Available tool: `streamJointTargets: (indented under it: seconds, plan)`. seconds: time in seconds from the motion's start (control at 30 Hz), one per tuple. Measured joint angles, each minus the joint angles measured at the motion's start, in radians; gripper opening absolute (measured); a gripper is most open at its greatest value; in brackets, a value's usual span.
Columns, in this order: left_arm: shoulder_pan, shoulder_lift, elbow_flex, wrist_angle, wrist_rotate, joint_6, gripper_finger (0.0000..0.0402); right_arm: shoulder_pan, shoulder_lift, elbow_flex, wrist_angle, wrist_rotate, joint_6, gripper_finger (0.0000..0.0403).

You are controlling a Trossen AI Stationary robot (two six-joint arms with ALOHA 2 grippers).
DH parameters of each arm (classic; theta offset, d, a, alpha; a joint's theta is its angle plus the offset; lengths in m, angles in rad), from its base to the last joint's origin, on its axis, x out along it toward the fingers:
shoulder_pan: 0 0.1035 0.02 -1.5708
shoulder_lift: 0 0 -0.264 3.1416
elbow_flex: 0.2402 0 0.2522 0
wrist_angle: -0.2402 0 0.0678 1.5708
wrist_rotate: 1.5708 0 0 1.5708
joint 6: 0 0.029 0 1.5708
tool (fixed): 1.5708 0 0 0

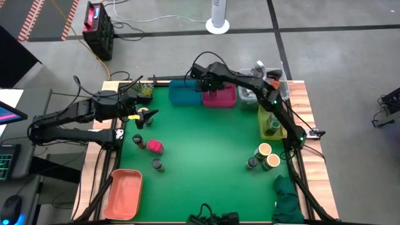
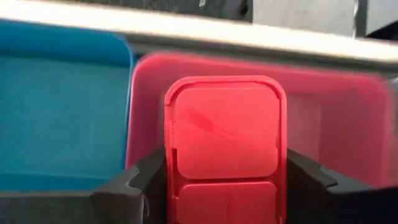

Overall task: Sort spices by type
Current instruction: Put the right red spice can into the red bin, then put the red spice can into the red bin

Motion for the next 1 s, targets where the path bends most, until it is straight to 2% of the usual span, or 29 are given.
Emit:
streamJointTargets:
  seconds: [0.4, 0.83, 1.0]
  plan:
    - [0.0, 0.0, 0.0, 0.0, 0.0, 0.0, 0.0322, 0.006, 0.033, 0.0, 0.047, -0.016, -0.035, 0.0253]
    - [0.0, -0.003, 0.0, -0.005, 0.001, 0.014, 0.0322, -0.007, 0.032, 0.0, 0.053, -0.036, -0.106, 0.034]
    - [0.0, -0.003, 0.0, -0.072, 0.048, 0.0, 0.0322, -0.007, 0.031, 0.035, -0.061, -0.055, -0.177, 0.0369]
